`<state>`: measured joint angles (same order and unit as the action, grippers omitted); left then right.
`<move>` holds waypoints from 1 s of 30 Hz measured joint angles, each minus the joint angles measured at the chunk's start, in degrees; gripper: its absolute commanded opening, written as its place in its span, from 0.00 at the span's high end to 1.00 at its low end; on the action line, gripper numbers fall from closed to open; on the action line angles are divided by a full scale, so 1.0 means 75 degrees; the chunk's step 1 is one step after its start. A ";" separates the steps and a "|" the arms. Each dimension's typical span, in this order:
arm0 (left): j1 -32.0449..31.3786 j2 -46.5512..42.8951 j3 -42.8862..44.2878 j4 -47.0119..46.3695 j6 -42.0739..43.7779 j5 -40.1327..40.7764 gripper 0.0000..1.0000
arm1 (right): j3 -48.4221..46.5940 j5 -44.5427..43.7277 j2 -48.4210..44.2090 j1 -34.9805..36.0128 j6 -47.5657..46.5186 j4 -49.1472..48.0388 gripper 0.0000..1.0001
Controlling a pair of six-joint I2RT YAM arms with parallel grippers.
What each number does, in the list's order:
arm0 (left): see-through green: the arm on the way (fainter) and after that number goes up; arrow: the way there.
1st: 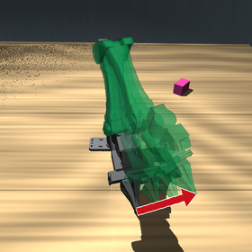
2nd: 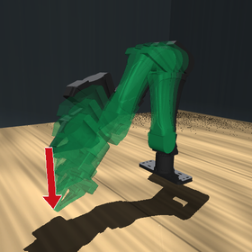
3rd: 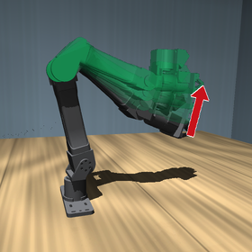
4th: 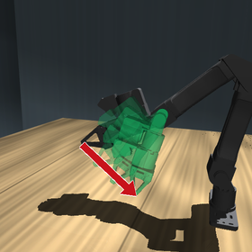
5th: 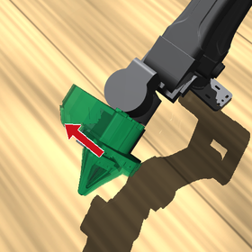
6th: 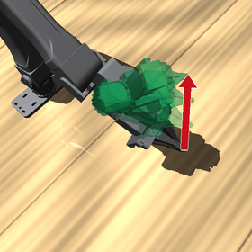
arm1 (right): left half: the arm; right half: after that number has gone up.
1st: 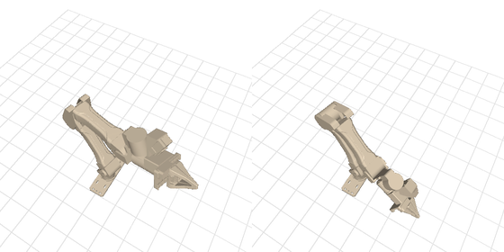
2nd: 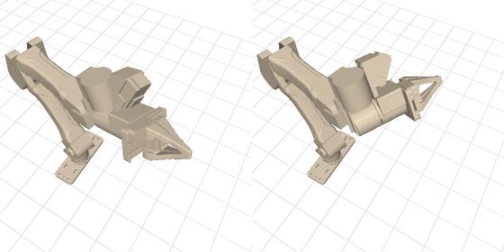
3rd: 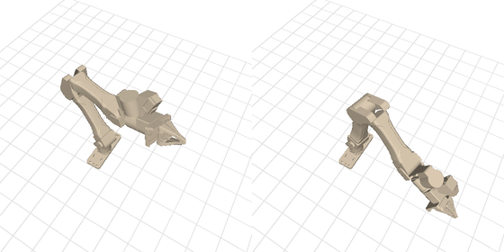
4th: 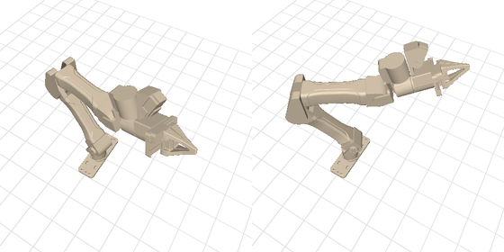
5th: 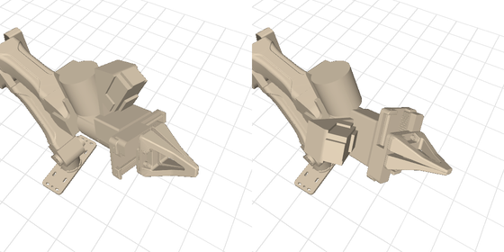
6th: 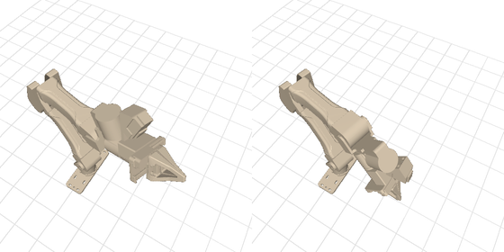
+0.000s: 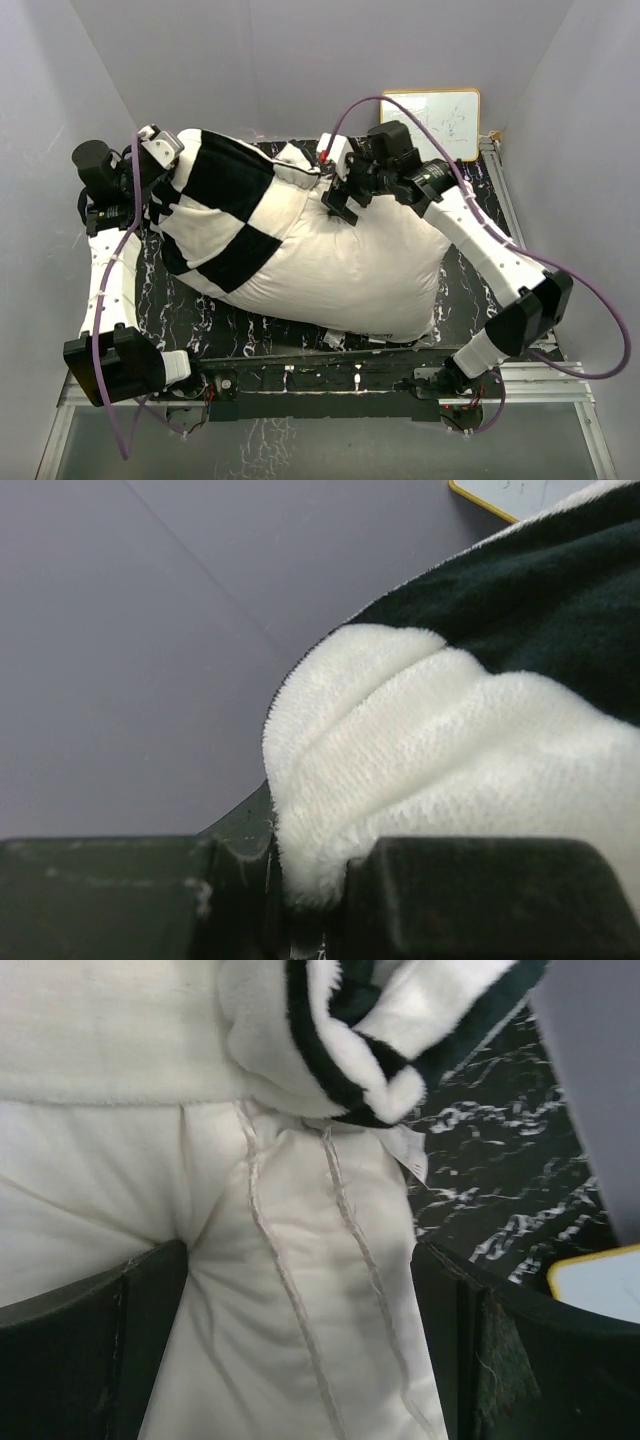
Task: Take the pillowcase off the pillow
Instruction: Remove the pillow from the pillowcase.
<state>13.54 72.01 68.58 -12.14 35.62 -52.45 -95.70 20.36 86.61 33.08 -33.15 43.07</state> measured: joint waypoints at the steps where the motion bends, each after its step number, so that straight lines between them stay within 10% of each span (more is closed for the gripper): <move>1: -0.0003 -0.0020 0.0000 0.0038 0.0026 -0.0026 1.00 | 0.0047 0.0128 0.0166 -0.0038 -0.0003 0.0175 0.01; 5: -0.0023 -0.0020 -0.0044 0.0169 0.0047 -0.0143 1.00 | 0.0399 0.0909 0.0460 -0.0070 0.0026 0.0388 0.23; 9: -0.0023 -0.0009 -0.0044 0.0201 0.0044 -0.0160 1.00 | 0.1125 0.1542 0.0341 -0.0067 0.0323 -0.0020 0.90; 30: -0.0259 0.0274 0.0312 -0.0941 -0.0221 0.0892 0.88 | 0.2719 -0.4127 -0.1326 0.0530 0.0475 -0.4392 0.92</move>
<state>11.60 74.06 70.91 -19.20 33.95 -45.76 -75.31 -10.59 76.66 37.06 -29.58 10.13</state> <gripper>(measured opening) 0.079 0.144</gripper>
